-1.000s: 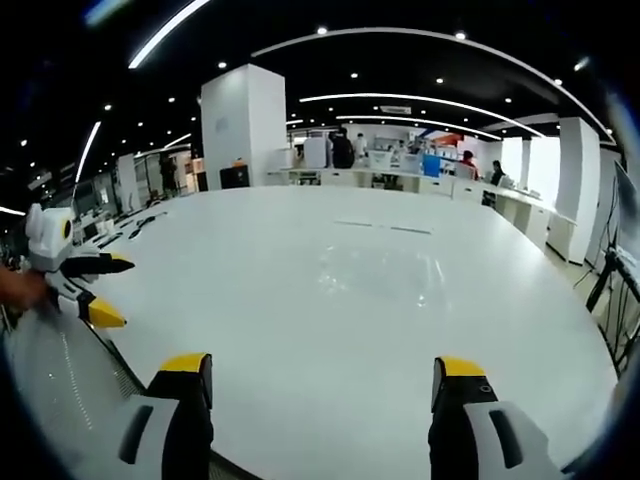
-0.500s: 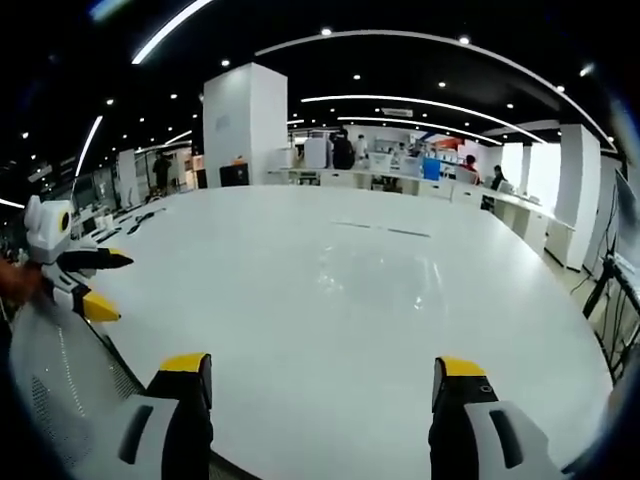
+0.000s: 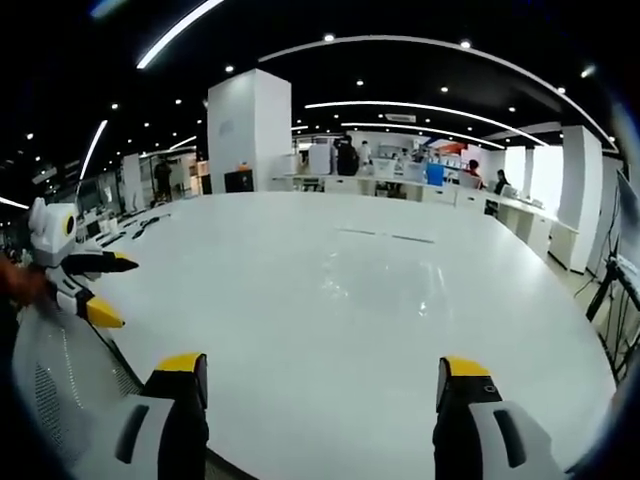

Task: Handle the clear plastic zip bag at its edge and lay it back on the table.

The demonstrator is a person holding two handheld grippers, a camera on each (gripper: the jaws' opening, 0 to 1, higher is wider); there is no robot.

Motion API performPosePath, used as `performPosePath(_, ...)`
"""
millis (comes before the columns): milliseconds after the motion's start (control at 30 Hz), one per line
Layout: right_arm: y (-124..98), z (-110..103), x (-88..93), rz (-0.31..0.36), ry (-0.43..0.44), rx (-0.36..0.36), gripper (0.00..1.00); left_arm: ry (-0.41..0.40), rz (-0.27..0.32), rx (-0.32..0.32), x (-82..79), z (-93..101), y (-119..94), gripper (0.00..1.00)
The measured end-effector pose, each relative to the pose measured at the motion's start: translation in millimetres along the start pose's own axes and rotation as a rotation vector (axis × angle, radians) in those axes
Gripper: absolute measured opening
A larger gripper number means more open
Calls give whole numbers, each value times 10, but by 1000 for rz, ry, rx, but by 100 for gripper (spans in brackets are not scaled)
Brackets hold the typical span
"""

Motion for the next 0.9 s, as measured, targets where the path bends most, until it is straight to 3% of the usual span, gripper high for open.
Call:
performPosePath(367, 66, -69, -68, -52, -63, -51, 98, 46, -76, -17, 21, -114, 35, 94)
performPosePath(700, 221, -138, -256, -96, -195, -95, 91, 83, -31, 22, -233, -10, -5, 95)
performPosePath(900, 362, -180, -376, -121, -254, -119, 90, 80, -26, 39, -230, 11, 81, 97)
Point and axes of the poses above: the point that each gripper's makers call its tool centre point, and the gripper's own axes: y roughly forward along the fingers, z roughly to its right, x roughly out of its underside, the point moved 6 cm from there along -y, roughly backward along the fingers, and after that the axes turned 8 degrees about -z, right-handed, at the moved point
